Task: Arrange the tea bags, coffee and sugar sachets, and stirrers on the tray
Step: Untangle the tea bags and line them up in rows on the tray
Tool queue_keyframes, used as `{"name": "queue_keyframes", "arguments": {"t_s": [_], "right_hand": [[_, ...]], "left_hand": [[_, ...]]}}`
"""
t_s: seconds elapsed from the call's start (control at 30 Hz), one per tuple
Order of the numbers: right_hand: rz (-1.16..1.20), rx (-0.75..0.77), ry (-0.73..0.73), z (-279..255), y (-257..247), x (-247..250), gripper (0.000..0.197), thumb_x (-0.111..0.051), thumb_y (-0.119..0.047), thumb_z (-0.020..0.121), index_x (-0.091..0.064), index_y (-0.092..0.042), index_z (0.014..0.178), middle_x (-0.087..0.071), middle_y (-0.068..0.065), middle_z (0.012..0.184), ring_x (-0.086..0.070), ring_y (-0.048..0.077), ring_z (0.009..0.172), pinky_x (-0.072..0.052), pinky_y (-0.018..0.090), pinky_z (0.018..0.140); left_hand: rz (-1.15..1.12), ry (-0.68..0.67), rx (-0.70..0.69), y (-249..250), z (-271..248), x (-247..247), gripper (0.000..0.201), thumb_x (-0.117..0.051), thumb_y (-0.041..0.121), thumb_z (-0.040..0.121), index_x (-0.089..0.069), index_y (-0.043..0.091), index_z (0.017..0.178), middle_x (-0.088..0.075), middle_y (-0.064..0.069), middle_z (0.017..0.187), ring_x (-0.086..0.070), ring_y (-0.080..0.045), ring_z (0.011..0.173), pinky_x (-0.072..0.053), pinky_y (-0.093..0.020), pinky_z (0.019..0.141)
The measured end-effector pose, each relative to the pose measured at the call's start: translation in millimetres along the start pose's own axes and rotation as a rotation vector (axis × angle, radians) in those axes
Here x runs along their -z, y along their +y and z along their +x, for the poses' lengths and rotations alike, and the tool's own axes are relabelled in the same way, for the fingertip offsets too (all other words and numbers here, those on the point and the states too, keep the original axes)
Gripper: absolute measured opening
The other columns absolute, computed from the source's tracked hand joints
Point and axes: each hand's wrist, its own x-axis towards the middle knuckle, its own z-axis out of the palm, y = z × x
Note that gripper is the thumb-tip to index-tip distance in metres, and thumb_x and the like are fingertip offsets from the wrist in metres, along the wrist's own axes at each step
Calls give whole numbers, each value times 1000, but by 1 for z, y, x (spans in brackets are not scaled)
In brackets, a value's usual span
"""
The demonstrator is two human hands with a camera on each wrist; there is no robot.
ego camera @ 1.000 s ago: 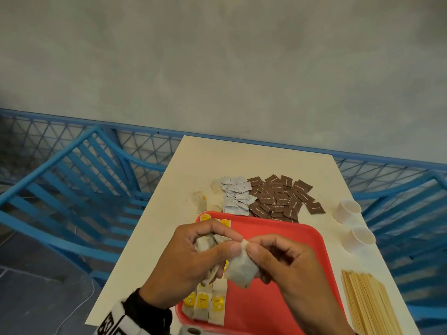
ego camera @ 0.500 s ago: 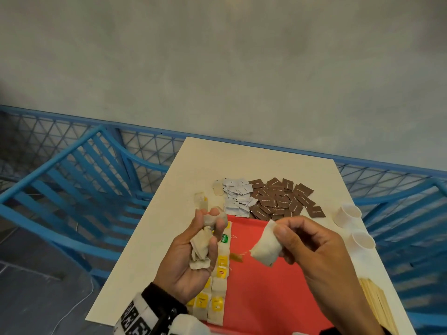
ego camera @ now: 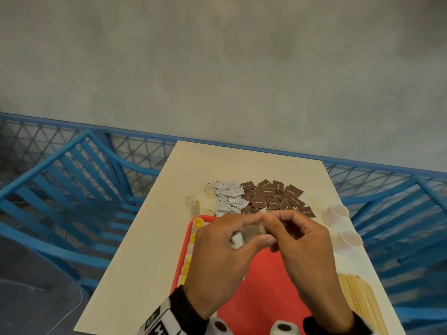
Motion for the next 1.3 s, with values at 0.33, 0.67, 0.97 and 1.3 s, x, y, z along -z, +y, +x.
{"name": "queue_keyframes", "arguments": {"t_s": [0.33, 0.67, 0.97, 1.3], "right_hand": [[29, 27, -122, -1, -10, -9, 19, -68, -39, 83, -77, -25, 92, -72, -3, 83, -61, 6, 72, -46, 18, 64], [34, 73, -350, 3, -1, -14, 16, -72, -29, 84, -75, -15, 76, -70, 0, 72, -60, 5, 70, -47, 18, 66], [33, 23, -336, 1, 9, -5, 16, -73, -35, 78, -75, -21, 86, -71, -7, 79, -62, 7, 73, -49, 20, 68], [-36, 180, -281, 21, 8, -20, 4, -74, -18, 83, -78, -16, 84, -74, -6, 80, -66, 6, 72, -47, 17, 63]], "left_hand": [[-199, 54, 285, -3, 11, 40, 13, -70, 25, 89, -79, 22, 80, -54, 4, 47, -45, -12, 37, -36, -23, 39], [-302, -108, 362, -1, 15, 54, 18, -74, 33, 77, -76, 15, 82, -50, -7, 47, -40, -13, 35, -30, -21, 35], [-371, -73, 419, -14, 16, 44, 19, -76, 30, 76, -76, 11, 81, -48, -3, 48, -39, -13, 37, -28, -18, 37], [-339, -120, 326, -24, 22, 45, 11, -67, 14, 90, -71, 16, 101, -57, 5, 48, -37, -20, 34, -34, -22, 38]]}}
